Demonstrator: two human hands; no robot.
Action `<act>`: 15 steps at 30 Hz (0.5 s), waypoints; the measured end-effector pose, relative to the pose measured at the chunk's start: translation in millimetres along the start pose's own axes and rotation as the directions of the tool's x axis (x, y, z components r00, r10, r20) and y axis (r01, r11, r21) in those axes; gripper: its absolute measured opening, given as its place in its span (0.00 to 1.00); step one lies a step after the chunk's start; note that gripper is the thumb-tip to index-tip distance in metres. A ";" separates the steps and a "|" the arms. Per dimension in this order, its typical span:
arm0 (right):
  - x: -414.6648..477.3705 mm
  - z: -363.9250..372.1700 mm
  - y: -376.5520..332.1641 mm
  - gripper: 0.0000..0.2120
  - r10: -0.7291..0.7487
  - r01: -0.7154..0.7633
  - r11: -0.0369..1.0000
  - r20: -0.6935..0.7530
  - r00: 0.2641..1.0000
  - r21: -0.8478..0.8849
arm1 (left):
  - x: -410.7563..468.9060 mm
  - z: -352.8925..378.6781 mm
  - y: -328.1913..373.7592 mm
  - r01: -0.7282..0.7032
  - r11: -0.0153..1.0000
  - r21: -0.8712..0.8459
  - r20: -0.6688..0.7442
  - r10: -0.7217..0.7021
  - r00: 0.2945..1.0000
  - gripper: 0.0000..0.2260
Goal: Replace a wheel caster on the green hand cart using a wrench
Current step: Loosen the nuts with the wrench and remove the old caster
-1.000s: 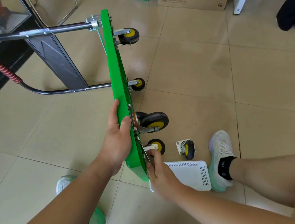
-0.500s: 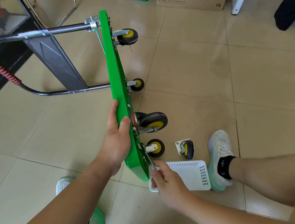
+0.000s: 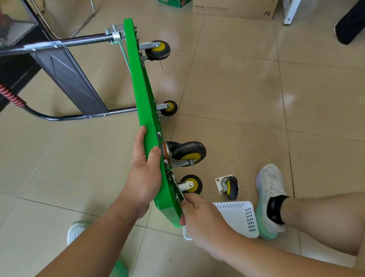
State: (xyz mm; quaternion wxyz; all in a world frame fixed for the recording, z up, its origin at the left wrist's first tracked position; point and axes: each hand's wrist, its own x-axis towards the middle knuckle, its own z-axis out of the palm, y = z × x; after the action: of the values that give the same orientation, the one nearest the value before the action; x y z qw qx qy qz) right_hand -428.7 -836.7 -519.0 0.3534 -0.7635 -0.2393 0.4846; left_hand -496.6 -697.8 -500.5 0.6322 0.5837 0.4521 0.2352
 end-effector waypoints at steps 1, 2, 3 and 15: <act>-0.2 1.8 0.0 0.14 0.002 -0.002 1.000 -0.007 1.000 0.000 | 0.4 -0.3 -0.4 0.000 1.000 -0.001 0.000 0.000 1.000 0.23; -1.0 3.1 -0.7 0.14 0.005 -0.005 1.000 -0.014 1.000 0.010 | 0.9 -0.4 -0.6 -0.001 1.000 -0.002 0.000 0.001 1.000 0.23; -2.0 4.2 -1.9 0.15 0.005 -0.004 1.000 -0.018 1.000 0.016 | 1.2 -0.4 -0.7 -0.004 1.000 -0.003 0.000 0.004 1.000 0.23; 8.9 -1.3 -10.5 0.20 0.073 -0.098 0.972 0.121 0.990 0.212 | 2.5 0.2 -2.4 -0.018 1.000 0.012 0.001 0.018 1.000 0.23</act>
State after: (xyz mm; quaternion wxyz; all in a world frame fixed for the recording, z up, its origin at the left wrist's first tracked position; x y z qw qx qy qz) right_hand -424.1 -824.1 -515.6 0.3997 -0.7012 -0.1714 0.5650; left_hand -495.7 -696.4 -503.6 0.6266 0.5918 0.4479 0.2379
